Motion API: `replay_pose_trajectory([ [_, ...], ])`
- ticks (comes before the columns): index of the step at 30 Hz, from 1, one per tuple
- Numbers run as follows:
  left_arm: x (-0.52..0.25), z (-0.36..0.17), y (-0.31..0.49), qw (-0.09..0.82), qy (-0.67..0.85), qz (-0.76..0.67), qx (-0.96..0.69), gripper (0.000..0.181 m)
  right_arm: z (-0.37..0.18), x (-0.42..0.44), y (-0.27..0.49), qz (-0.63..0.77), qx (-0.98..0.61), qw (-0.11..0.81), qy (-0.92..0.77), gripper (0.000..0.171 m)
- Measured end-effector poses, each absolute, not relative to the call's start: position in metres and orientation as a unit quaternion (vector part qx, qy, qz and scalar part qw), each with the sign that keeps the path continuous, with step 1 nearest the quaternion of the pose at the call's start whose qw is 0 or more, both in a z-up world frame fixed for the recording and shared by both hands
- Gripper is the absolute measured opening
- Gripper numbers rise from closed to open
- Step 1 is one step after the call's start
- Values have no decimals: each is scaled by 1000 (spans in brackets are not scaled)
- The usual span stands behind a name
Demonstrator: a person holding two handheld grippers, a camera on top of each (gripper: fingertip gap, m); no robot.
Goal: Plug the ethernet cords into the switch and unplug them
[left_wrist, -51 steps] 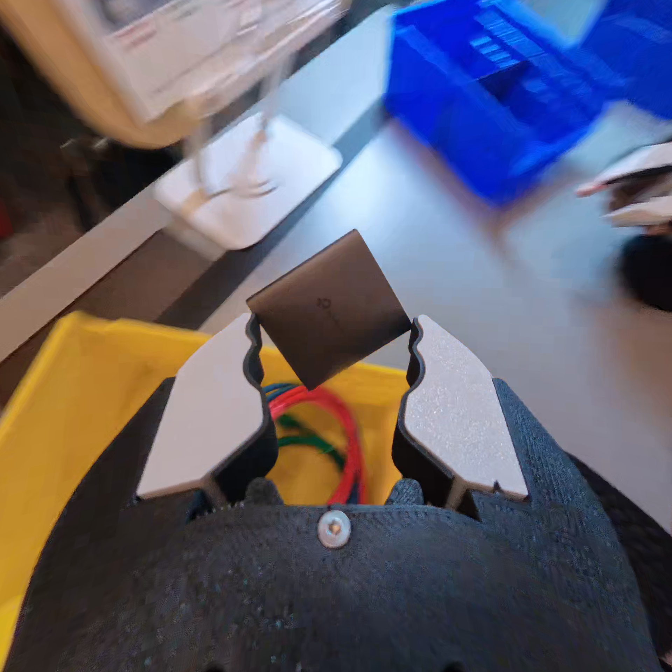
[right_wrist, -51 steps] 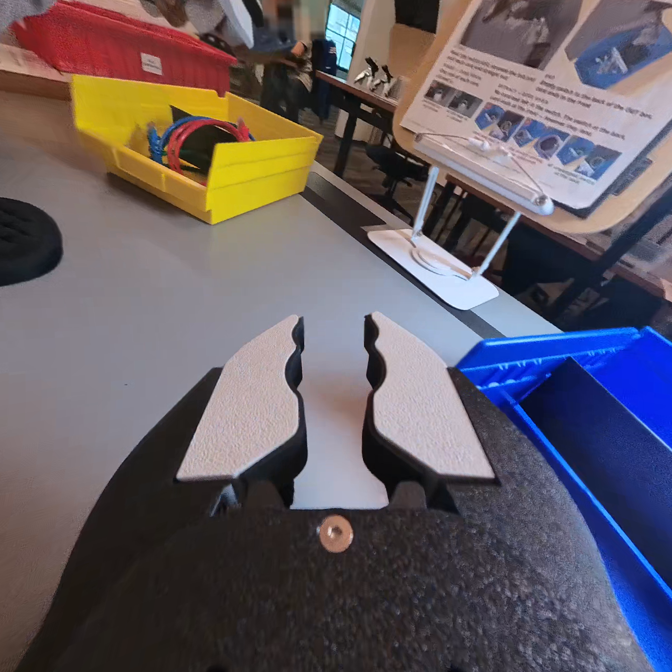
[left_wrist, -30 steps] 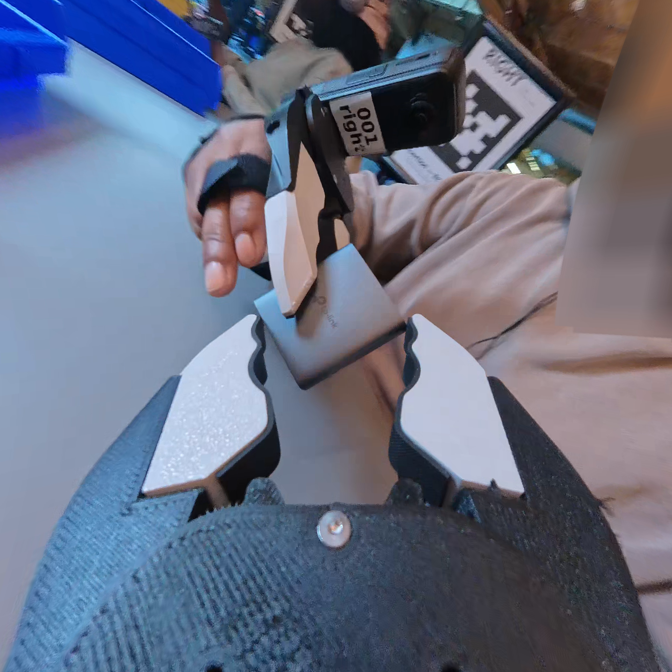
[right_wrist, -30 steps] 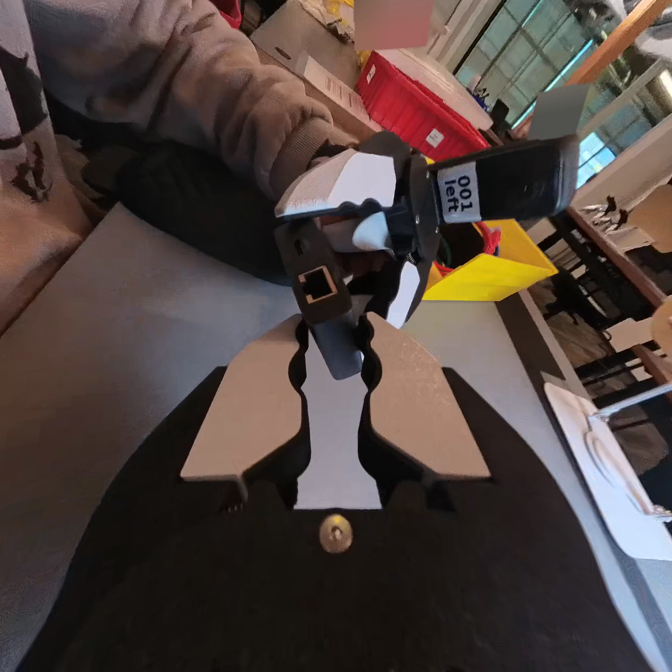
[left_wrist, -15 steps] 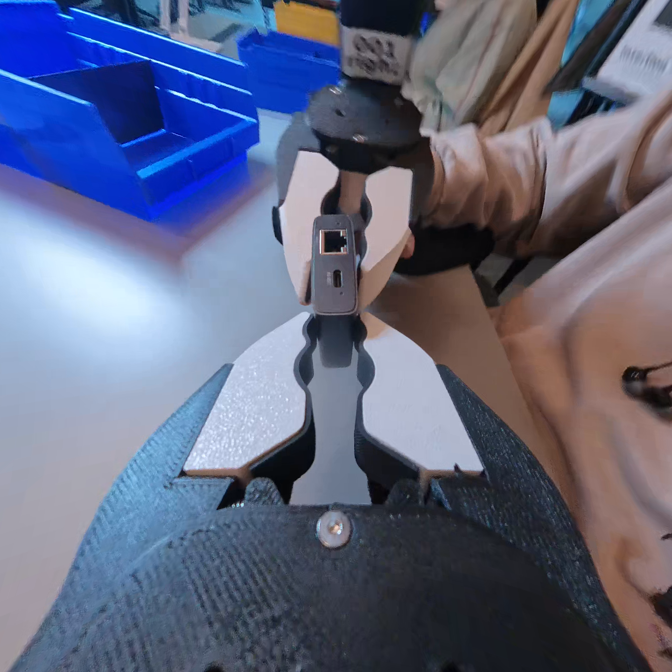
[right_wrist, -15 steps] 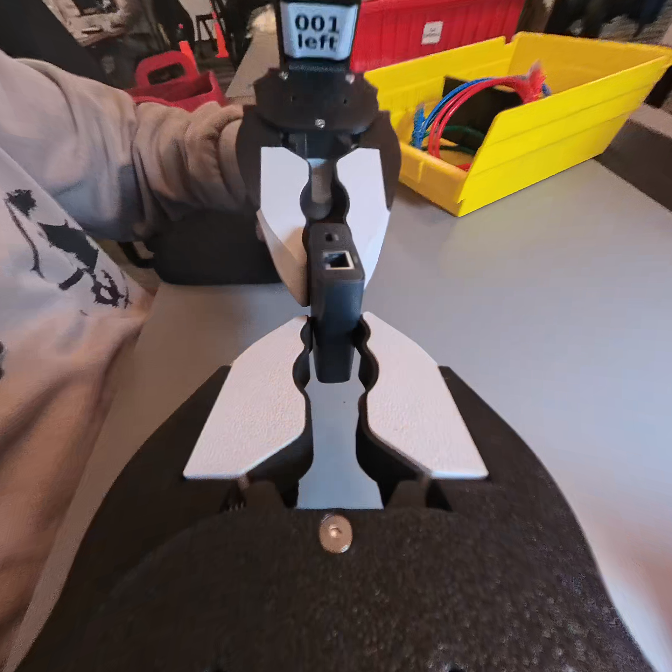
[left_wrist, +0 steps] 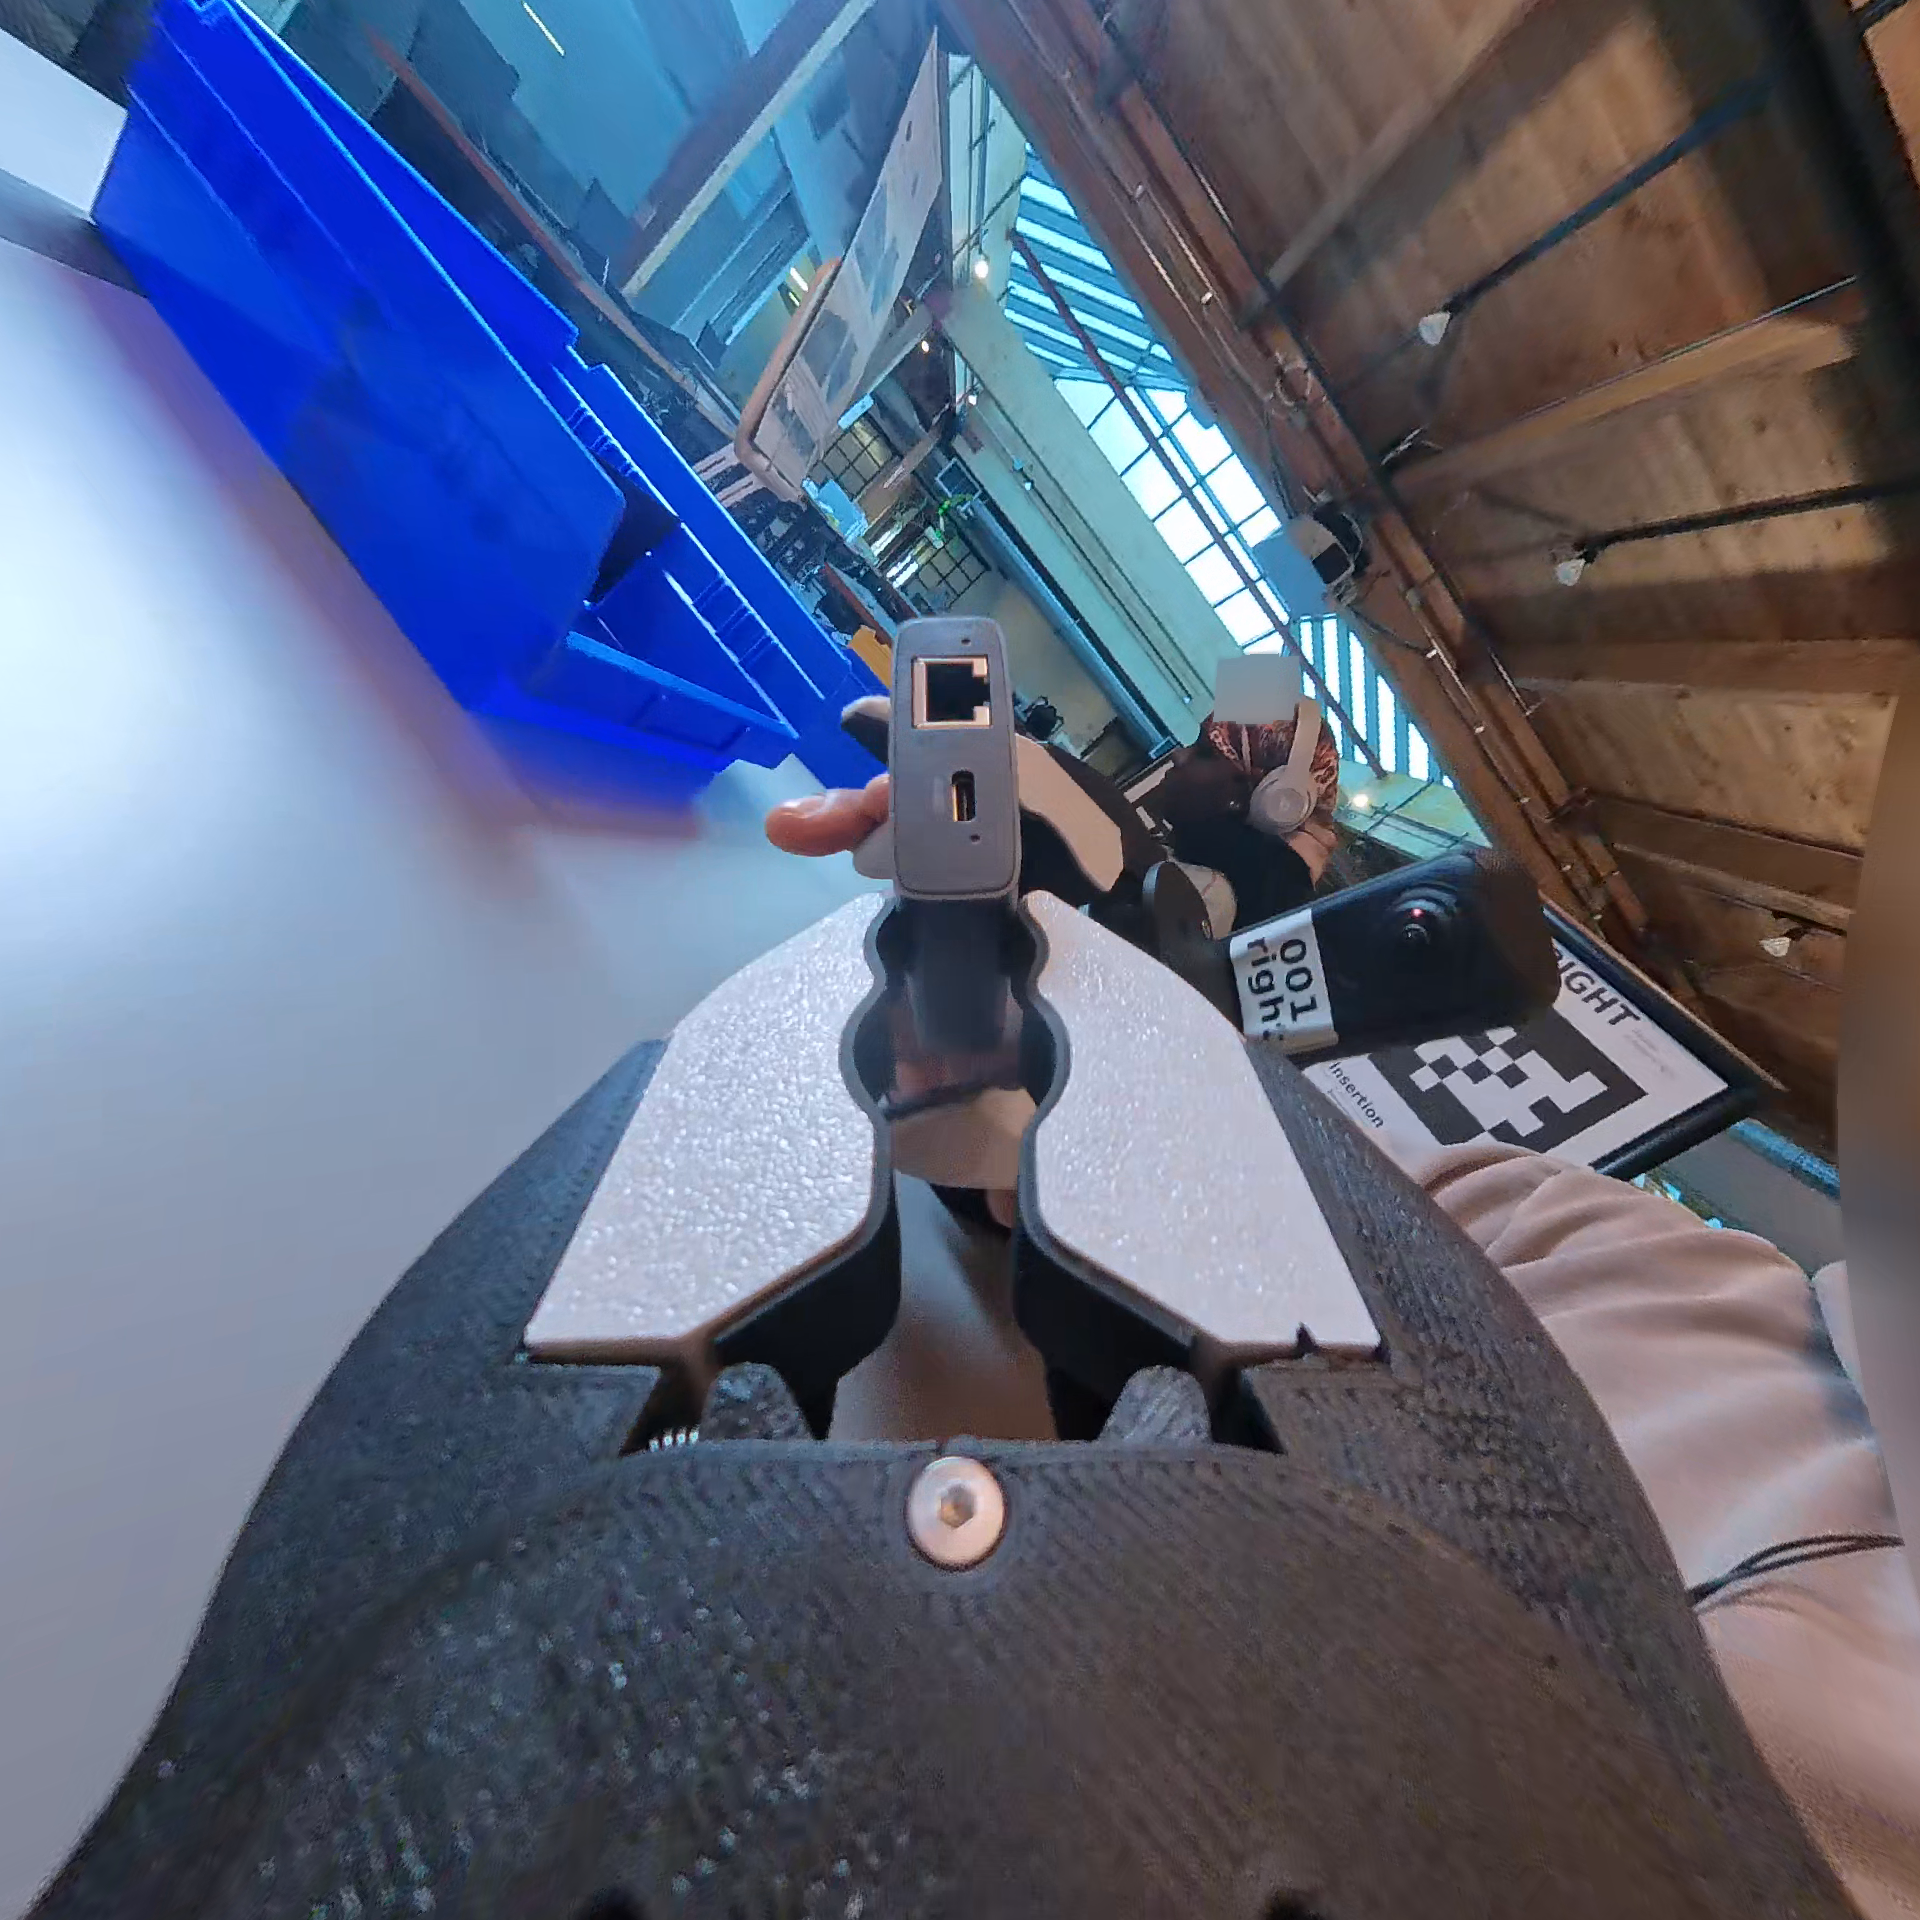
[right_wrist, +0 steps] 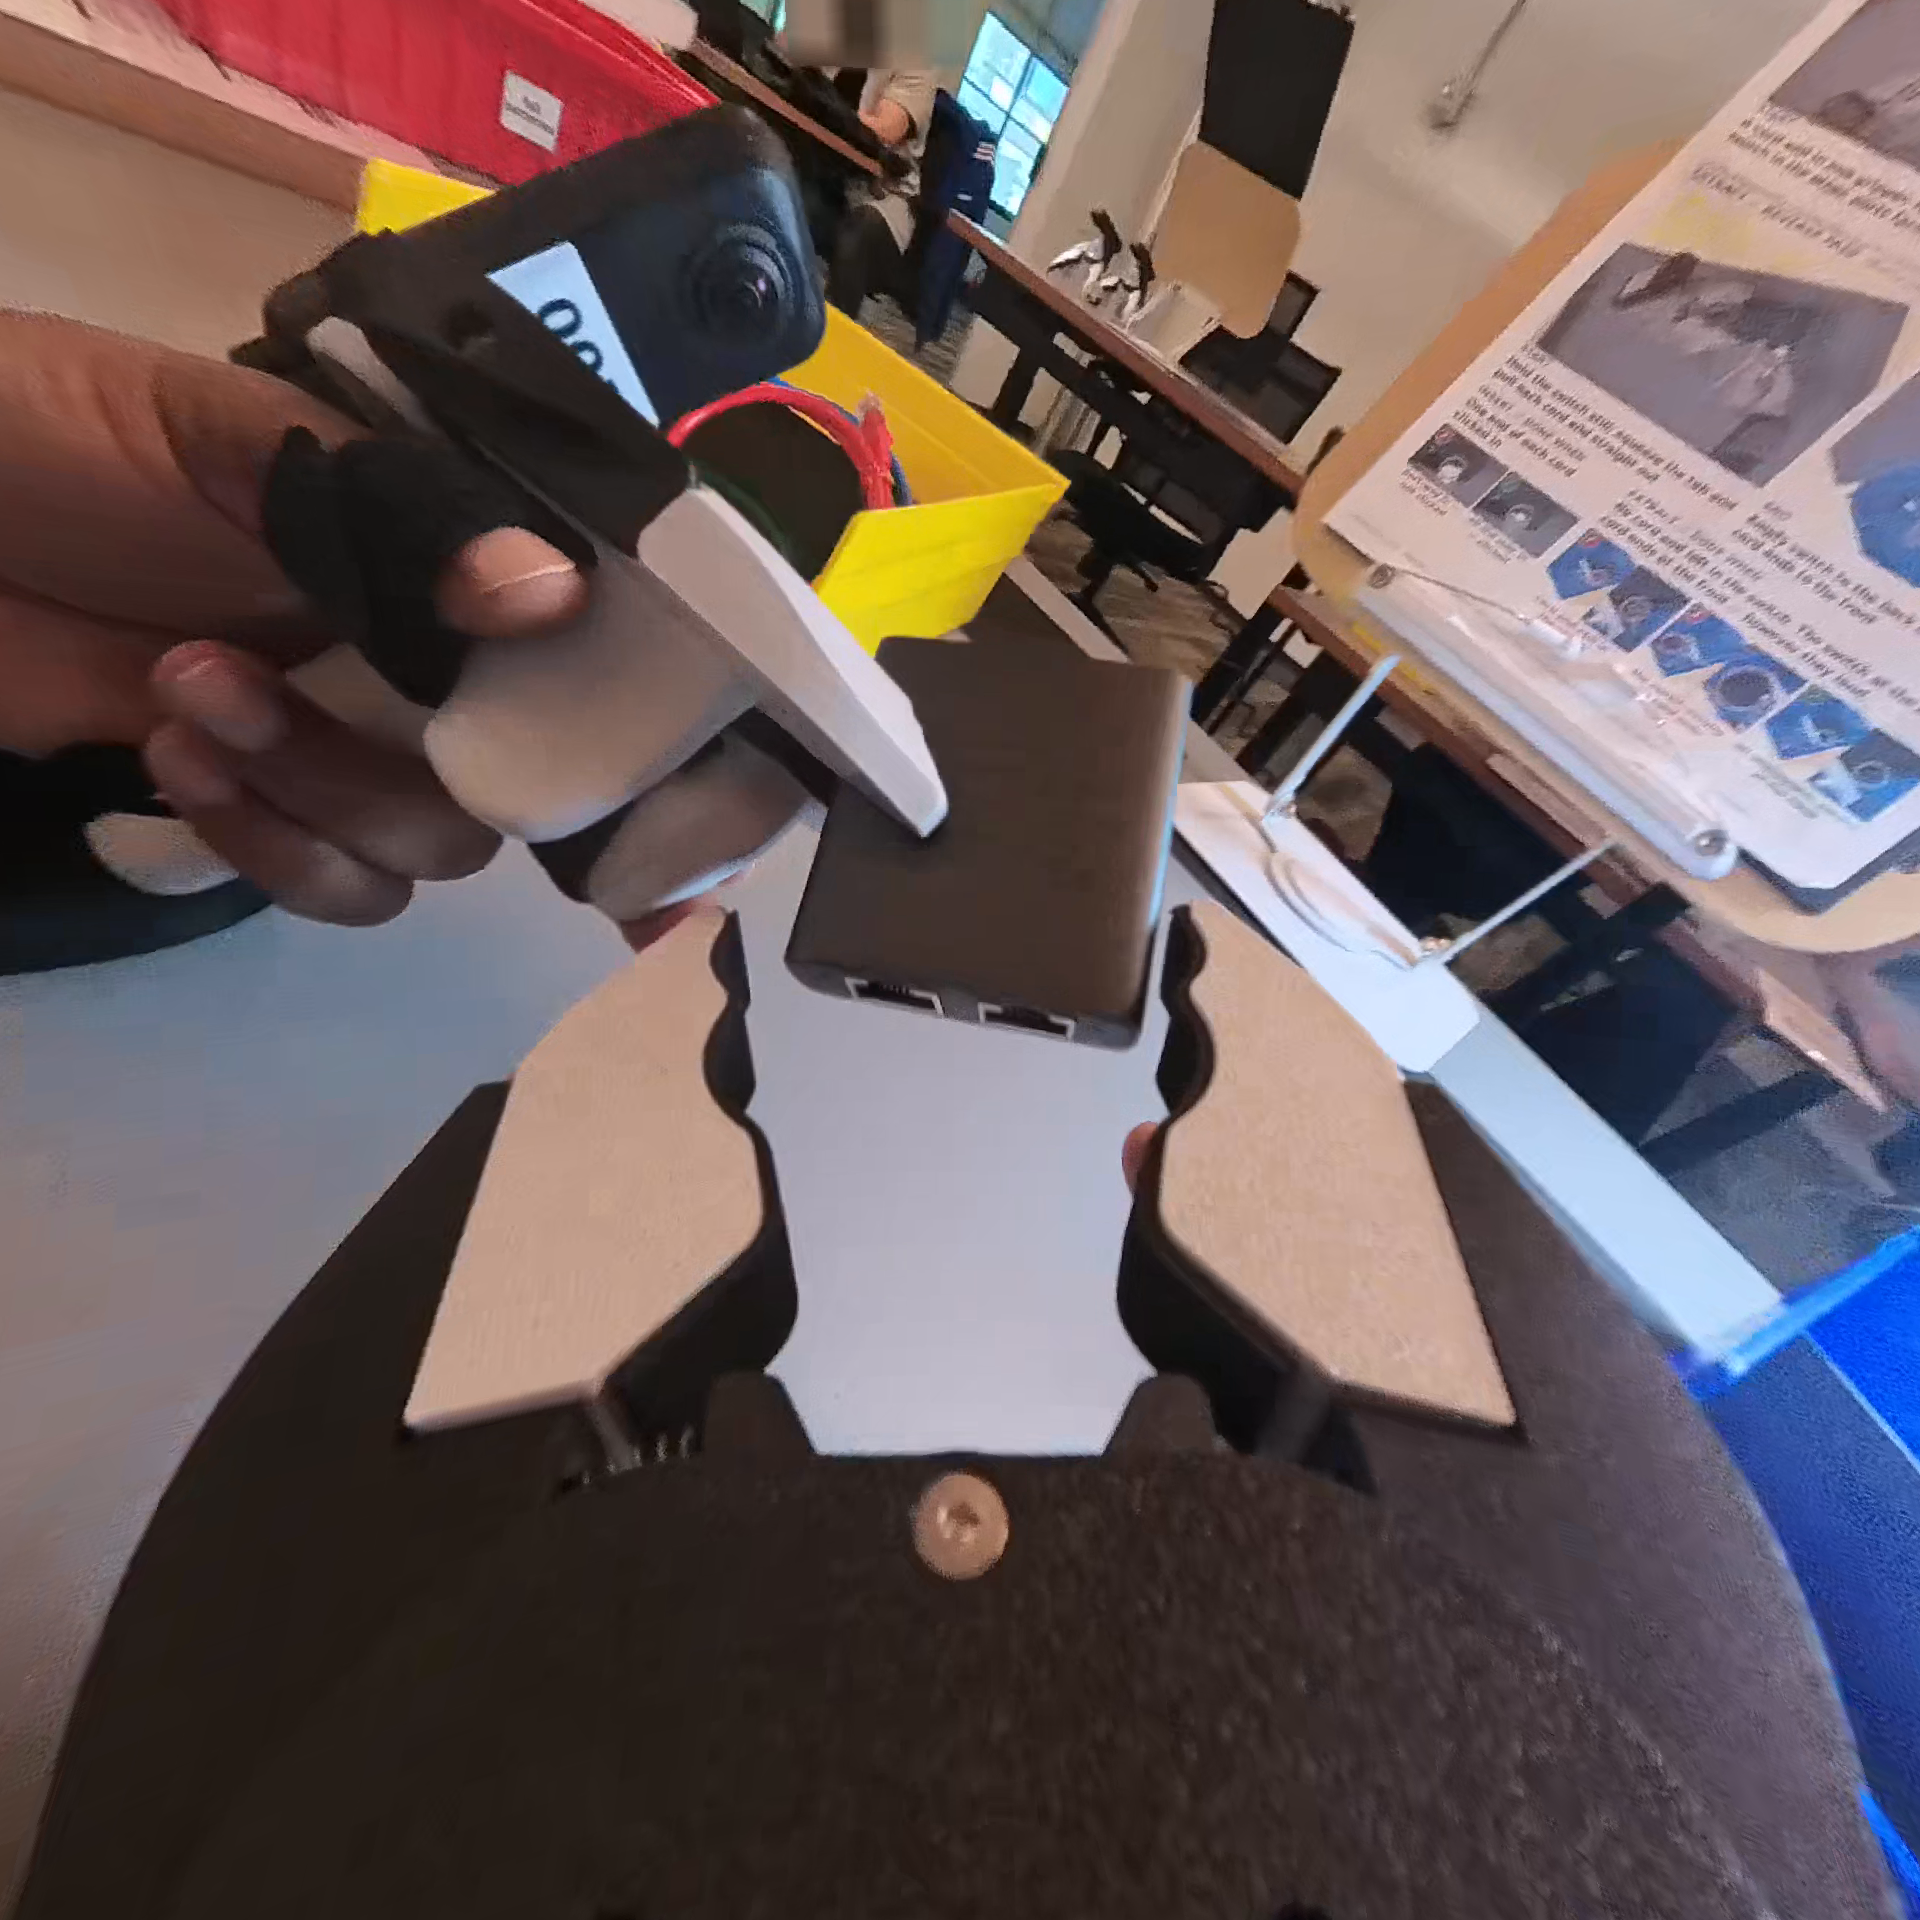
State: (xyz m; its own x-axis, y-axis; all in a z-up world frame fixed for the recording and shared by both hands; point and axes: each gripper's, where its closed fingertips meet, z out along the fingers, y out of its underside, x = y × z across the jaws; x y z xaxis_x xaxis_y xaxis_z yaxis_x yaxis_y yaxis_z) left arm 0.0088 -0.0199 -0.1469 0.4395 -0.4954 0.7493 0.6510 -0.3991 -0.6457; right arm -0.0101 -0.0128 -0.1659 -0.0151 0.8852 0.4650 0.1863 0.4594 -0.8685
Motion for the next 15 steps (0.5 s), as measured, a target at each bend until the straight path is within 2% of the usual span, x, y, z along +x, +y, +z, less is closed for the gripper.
replay_pose_trajectory([
  [2,12,-143,-22,552,-71,-530,-639,20,-157,-13,-11,294,-406,601,-623,68],
  [6,14,-143,-25,554,-68,-529,-640,19,-154,-12,-14,287,-377,607,-637,67],
  [8,15,-144,-26,558,-52,-523,-643,21,-157,-11,-14,309,-387,582,-645,67],
  [12,12,-138,-31,589,15,-479,-650,33,-161,-5,-18,463,-452,442,-622,67],
  [15,11,-137,-38,629,130,-359,-677,41,-154,10,-29,604,-461,286,-584,66],
])
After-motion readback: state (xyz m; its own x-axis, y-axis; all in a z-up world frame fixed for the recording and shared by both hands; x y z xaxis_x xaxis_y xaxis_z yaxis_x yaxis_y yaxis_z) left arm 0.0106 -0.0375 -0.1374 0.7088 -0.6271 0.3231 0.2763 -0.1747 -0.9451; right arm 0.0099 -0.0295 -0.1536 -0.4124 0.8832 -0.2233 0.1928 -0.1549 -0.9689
